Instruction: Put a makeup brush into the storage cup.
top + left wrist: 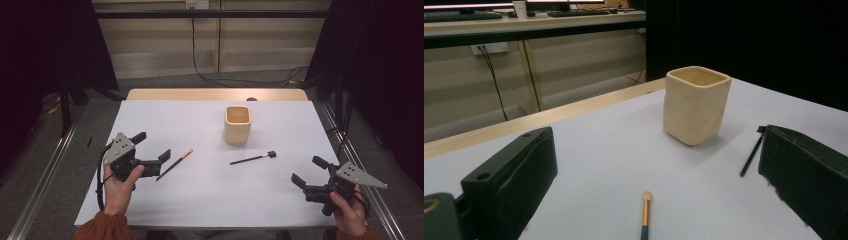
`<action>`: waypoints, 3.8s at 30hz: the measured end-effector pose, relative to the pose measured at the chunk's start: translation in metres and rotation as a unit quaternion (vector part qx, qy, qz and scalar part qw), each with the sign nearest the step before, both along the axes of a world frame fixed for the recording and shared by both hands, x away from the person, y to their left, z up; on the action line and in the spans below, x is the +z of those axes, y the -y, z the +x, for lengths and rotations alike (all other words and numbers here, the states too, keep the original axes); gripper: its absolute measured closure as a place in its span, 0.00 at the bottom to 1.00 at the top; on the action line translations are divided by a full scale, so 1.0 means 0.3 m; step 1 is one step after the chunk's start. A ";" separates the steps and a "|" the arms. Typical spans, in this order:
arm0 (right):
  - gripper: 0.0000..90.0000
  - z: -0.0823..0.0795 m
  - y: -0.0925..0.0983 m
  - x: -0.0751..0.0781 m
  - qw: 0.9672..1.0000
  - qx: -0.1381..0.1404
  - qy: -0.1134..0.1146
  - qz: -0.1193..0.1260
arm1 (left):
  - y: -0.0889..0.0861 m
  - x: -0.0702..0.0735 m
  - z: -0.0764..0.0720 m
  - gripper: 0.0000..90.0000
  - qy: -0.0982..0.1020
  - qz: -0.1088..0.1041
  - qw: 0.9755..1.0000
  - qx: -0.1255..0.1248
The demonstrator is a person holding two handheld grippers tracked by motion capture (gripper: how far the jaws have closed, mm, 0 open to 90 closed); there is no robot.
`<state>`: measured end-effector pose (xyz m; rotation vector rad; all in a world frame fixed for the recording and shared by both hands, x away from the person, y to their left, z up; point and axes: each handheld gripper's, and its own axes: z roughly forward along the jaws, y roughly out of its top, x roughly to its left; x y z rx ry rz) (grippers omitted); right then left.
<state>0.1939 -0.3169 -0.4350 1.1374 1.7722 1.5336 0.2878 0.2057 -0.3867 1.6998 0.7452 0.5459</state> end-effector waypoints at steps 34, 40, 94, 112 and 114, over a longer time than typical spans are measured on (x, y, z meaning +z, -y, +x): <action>0.00 -0.003 0.005 -0.001 1.000 0.002 0.000 0.001 | 0.119 0.096 0.147 0.03 -0.058 0.099 0.991 -0.072; 0.00 -0.002 0.005 -0.002 1.000 0.002 -0.002 0.001 | 0.125 0.074 0.182 0.03 -0.099 0.149 0.980 -0.089; 0.00 0.002 -0.002 -0.006 1.000 0.014 -0.010 -0.007 | 0.181 -0.121 0.326 0.32 -0.345 0.371 0.855 -0.114; 0.00 0.001 -0.002 -0.006 1.000 0.018 -0.008 -0.014 | 0.238 -0.182 0.338 0.70 -0.366 0.395 0.834 -0.118; 0.00 0.001 -0.002 -0.006 1.000 0.017 -0.008 -0.013 | 0.245 -0.188 0.337 0.73 -0.367 0.400 0.831 -0.119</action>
